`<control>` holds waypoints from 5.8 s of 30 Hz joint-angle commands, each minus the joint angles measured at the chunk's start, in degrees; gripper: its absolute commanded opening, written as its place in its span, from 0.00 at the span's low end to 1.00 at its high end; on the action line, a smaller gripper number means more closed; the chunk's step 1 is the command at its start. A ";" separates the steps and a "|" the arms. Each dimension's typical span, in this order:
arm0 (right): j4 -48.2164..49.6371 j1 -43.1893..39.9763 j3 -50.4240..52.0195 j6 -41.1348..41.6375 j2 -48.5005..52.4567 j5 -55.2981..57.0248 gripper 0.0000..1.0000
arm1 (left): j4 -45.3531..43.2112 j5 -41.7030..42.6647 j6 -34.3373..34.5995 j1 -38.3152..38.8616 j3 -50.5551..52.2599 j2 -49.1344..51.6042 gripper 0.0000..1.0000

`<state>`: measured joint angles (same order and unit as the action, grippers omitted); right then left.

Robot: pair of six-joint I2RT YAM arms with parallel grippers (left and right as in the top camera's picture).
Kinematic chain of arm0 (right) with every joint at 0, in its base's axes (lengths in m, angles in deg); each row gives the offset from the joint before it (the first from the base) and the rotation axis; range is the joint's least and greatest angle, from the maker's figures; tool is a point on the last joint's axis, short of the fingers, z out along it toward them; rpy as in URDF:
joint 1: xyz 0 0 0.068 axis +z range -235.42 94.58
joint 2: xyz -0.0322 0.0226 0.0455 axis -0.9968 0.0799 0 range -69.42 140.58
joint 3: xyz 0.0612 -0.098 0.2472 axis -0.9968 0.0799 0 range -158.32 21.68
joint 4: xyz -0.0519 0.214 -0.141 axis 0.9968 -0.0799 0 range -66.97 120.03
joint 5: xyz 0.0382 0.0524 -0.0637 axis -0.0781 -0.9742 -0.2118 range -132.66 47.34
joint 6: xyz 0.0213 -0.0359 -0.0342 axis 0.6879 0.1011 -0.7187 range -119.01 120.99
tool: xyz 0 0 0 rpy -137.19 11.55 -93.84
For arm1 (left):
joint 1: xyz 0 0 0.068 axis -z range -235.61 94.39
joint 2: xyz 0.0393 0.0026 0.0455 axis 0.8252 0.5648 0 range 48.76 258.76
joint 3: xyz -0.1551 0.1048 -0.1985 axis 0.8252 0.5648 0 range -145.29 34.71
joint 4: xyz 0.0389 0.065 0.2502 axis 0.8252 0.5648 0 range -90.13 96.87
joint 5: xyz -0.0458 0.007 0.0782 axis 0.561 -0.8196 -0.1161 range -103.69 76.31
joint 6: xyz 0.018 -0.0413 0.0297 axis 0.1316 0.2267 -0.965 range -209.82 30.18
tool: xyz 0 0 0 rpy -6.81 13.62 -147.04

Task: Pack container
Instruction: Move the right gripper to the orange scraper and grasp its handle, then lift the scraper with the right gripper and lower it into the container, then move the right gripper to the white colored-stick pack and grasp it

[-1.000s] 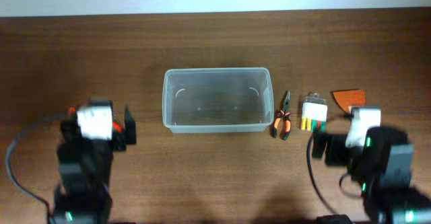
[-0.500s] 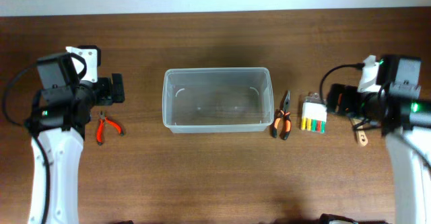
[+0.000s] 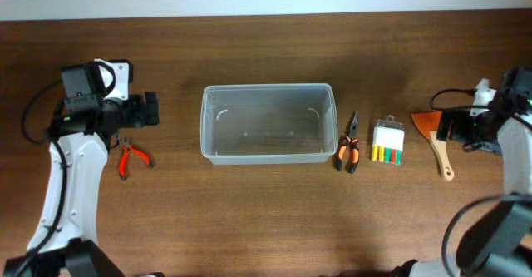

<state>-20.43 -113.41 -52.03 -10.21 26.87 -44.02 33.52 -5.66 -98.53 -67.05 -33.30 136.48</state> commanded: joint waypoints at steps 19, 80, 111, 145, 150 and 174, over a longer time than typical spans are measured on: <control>7.28 -0.11 -0.50 -16.46 19.28 0.70 0.93 | 0.04 1.01 0.09 -0.35 -0.92 1.33 0.99; -20.41 8.44 -37.64 -9.27 18.16 -6.54 0.11 | 0.07 1.01 0.09 -0.35 -0.92 1.33 0.99; -23.67 53.83 -48.43 -43.04 38.07 -8.50 0.04 | 0.04 0.98 0.09 -0.35 -0.92 1.33 0.99; -29.40 17.22 -45.97 15.39 18.29 -9.55 0.99 | 0.04 1.01 0.09 -0.35 -0.92 1.33 0.99; -26.64 16.24 -35.63 17.51 20.24 -7.67 0.99 | 0.04 1.01 0.09 -0.35 -0.92 1.33 0.99; -3.48 19.06 -5.92 8.02 22.08 -3.28 0.98 | 0.04 1.01 0.09 -0.35 -0.92 1.33 0.99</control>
<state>-25.52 -94.96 -60.10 -0.55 48.66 -50.19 33.52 -5.28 -98.53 -67.05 -33.30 137.49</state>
